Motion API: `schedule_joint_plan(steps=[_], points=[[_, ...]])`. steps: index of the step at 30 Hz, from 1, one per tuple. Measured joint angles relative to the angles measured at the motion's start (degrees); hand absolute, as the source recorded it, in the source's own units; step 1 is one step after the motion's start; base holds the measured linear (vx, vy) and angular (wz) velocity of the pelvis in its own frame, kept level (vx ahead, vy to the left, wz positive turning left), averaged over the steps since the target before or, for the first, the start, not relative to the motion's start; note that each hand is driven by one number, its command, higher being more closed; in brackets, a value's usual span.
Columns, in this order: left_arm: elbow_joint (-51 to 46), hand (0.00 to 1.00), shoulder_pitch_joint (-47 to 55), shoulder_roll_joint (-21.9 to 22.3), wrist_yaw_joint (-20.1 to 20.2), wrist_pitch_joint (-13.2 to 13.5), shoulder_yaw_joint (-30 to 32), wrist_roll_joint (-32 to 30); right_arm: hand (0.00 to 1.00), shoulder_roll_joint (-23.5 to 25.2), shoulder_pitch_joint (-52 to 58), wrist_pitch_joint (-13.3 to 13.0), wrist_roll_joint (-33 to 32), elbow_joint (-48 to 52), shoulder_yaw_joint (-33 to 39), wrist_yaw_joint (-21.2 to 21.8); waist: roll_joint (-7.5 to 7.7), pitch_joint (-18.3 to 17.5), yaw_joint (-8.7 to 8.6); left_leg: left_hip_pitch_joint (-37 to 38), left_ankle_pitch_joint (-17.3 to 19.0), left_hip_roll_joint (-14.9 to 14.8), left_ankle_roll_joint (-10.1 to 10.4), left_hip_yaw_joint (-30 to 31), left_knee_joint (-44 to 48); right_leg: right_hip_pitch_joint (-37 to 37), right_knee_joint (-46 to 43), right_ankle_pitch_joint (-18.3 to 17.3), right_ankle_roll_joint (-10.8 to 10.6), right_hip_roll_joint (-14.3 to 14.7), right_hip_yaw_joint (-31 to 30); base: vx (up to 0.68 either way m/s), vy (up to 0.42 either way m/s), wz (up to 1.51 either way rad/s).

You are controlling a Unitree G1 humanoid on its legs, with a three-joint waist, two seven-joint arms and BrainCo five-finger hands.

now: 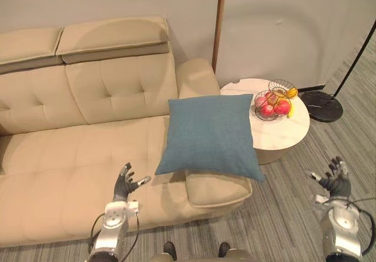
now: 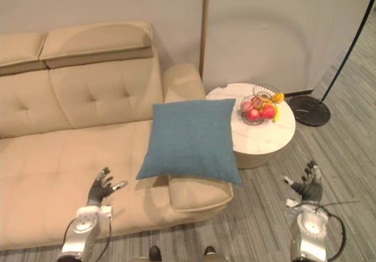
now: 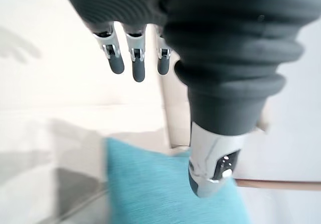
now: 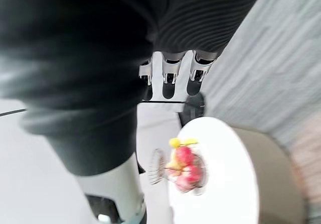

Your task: Pick up cushions and gather them together orderly.

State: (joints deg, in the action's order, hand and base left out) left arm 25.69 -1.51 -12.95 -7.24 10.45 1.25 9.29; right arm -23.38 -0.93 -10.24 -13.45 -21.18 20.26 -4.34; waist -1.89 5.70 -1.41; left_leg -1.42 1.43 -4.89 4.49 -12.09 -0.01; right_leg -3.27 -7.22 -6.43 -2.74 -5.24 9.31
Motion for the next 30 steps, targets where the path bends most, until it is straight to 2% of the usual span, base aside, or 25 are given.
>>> schedule_joint_plan(steps=[2, 6, 11, 17, 20, 25, 30], points=[[-0.2, 0.0, -5.4, -0.6, -0.5, 0.2, -0.6, 0.1, 0.0, -1.7, -5.5, -0.1, -0.1, 0.0, -3.7, 0.1, -0.05, 0.3, -0.21, -2.7, -0.5, 0.0, -0.4, 0.4, 0.2, -1.9, 1.2, 1.1, 0.4, 0.0, 0.0, 0.03, 0.007, 0.06], [0.3, 0.0, -13.0, -1.1, -1.6, 0.6, -1.4, 1.0, 0.0, -2.0, -13.0, -0.6, -0.2, 0.0, -7.6, 0.3, -0.11, 2.6, -0.14, -6.4, -0.8, -0.1, -0.6, 0.7, 1.1, -4.9, 1.7, 2.5, 0.8, 0.1, -0.2, -0.03, 0.008, 0.02], [8.6, 0.0, -24.5, -2.9, -3.0, 0.5, -2.4, 2.0, 0.0, -1.8, -23.0, -0.7, -0.5, -4.7, -11.7, -0.6, 0.03, 7.4, 0.53, -13.2, -2.2, 0.0, -1.2, 0.8, 2.2, -11.4, 1.3, 4.4, 1.0, -0.1, -0.8, -0.07, 0.011, -0.03], [13.1, 0.0, -29.3, -3.0, -5.0, 0.5, -3.5, 3.6, 0.0, -0.8, -28.0, -0.5, -2.9, -8.0, -12.7, -2.7, 0.23, 11.4, 1.91, -18.0, -2.2, -0.7, -1.2, 0.8, 6.1, -17.5, -4.9, 4.3, 1.1, -0.3, -2.4, -0.06, -0.008, -0.03], [14.7, 0.0, -32.0, -2.9, -5.0, 0.4, -5.3, 4.5, 0.0, 1.4, -30.2, -0.5, -3.1, -9.1, -13.1, -3.5, 0.63, 12.3, 2.18, -20.1, -2.2, -1.1, -1.2, 1.0, 8.0, -20.8, -8.8, 3.7, 1.9, -0.3, -2.7, -0.07, -0.015, 0.02], [16.7, 0.0, -39.4, -2.6, -5.0, 0.3, -8.7, 4.4, 0.0, 4.8, -34.2, -0.5, -5.3, -9.1, -15.2, -4.7, 1.87, 13.5, 2.45, -26.0, -2.1, -1.4, -1.1, 1.3, 11.4, -27.0, -13.9, 1.1, 1.5, -0.9, -3.2, -0.16, -0.046, 0.07], [18.9, 0.0, -46.8, -0.4, -5.3, -0.1, -12.0, 4.4, 0.0, 7.1, -39.2, -0.8, -7.5, -9.1, -18.8, -6.1, 1.93, 14.6, 2.31, -30.7, -2.9, -2.8, -0.5, 1.2, 13.1, -31.6, -15.2, 1.7, 2.2, -0.2, -3.1, -0.17, -0.057, -0.04]])
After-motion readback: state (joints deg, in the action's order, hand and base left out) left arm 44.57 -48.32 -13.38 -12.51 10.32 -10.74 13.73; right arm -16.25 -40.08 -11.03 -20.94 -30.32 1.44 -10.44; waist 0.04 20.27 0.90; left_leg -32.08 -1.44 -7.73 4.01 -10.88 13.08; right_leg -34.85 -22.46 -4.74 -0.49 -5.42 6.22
